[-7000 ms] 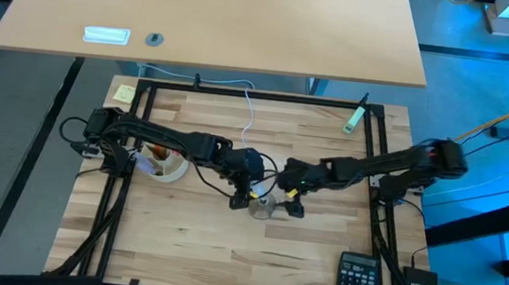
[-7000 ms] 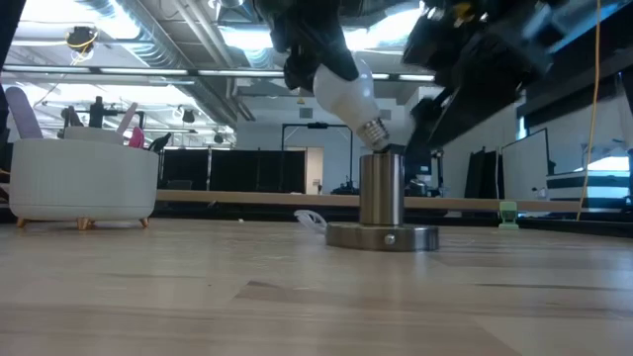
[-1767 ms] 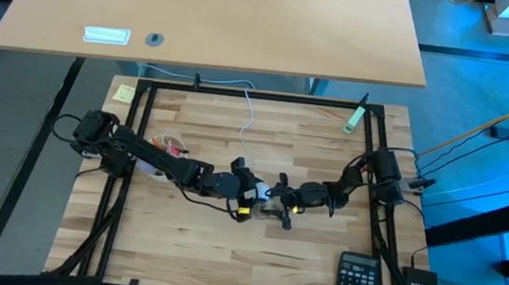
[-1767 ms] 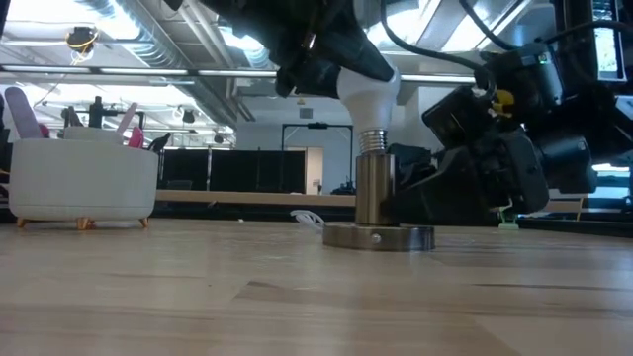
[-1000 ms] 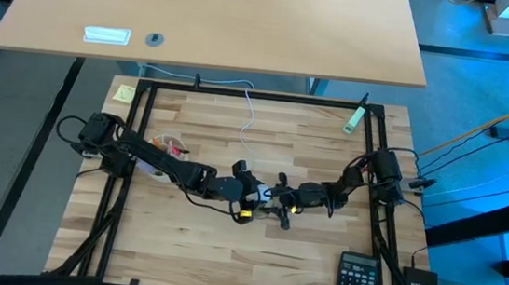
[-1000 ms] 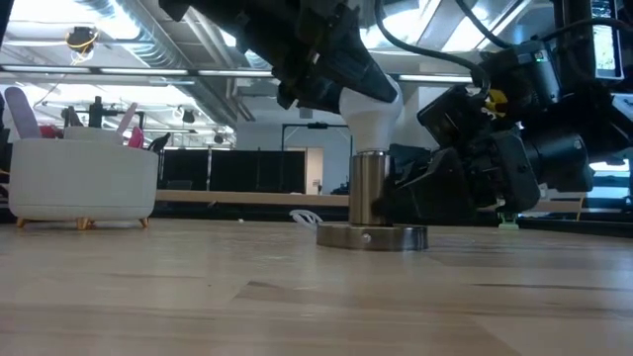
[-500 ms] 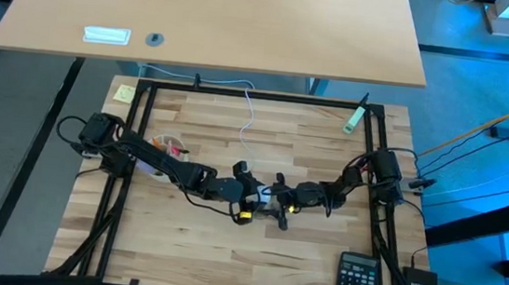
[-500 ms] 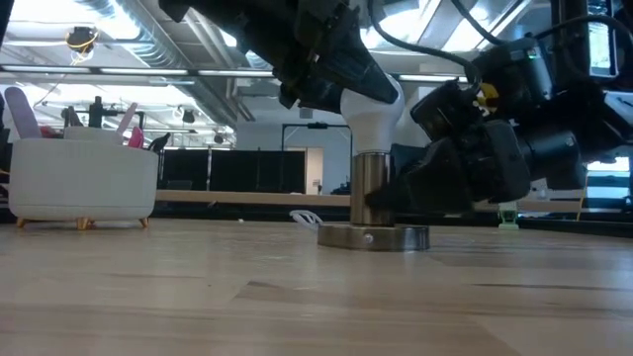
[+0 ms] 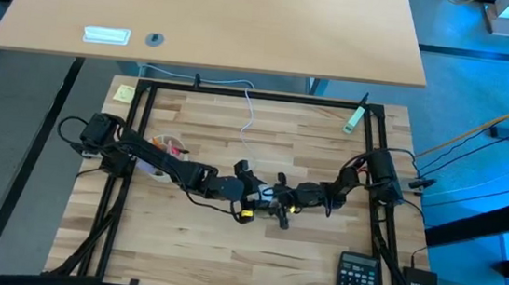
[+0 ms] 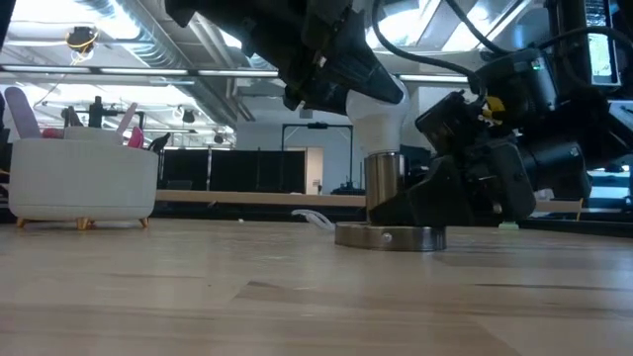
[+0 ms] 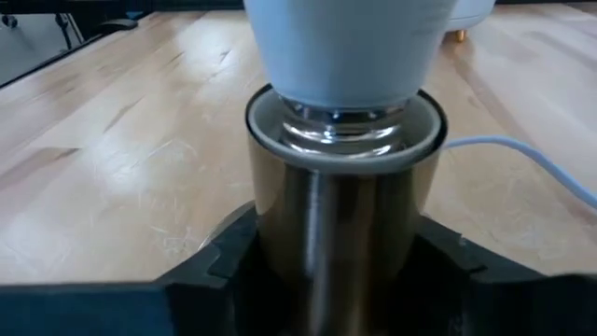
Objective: Screw lightbulb
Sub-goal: Insert the lightbulb into the lamp
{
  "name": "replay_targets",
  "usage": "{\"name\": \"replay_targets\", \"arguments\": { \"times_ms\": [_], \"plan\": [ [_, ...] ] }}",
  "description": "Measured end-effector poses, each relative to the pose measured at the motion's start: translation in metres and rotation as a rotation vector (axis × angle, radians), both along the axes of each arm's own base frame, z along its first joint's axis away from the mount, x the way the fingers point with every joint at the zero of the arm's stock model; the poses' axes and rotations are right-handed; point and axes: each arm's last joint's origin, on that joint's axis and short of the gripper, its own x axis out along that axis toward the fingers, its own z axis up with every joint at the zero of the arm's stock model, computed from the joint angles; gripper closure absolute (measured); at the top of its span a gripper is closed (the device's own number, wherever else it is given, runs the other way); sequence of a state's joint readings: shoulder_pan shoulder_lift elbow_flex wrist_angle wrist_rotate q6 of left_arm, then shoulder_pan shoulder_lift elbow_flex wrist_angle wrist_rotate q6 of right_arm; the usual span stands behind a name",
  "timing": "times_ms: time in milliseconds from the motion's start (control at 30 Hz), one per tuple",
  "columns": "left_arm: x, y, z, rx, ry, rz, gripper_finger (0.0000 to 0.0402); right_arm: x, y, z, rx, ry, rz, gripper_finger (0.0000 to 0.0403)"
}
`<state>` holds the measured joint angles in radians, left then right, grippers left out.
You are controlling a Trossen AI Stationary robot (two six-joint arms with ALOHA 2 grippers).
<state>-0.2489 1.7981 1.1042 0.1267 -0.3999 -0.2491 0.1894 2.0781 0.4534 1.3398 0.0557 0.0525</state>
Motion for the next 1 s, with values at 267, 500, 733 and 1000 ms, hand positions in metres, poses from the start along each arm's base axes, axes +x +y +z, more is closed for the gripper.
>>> {"name": "replay_targets", "arguments": {
  "times_ms": [267,500,733,1000],
  "plan": [
    [0.003,0.001,0.005,-0.024,-0.002,-0.038,0.0167,0.003,0.003,0.013,0.073,-0.006,0.068,0.0222],
    [0.014,-0.007,0.036,-0.014,-0.068,-0.167,0.0167,-0.004,0.007,0.051,0.169,-0.011,0.219,0.0222],
    [0.025,-0.005,0.069,-0.067,-0.163,-0.306,0.0167,-0.015,0.01,0.108,0.255,-0.044,0.375,0.0222],
    [0.032,-0.009,0.098,-0.043,-0.313,-0.463,0.0167,-0.019,0.026,0.156,0.315,-0.083,0.535,0.0222]
  ]
}}
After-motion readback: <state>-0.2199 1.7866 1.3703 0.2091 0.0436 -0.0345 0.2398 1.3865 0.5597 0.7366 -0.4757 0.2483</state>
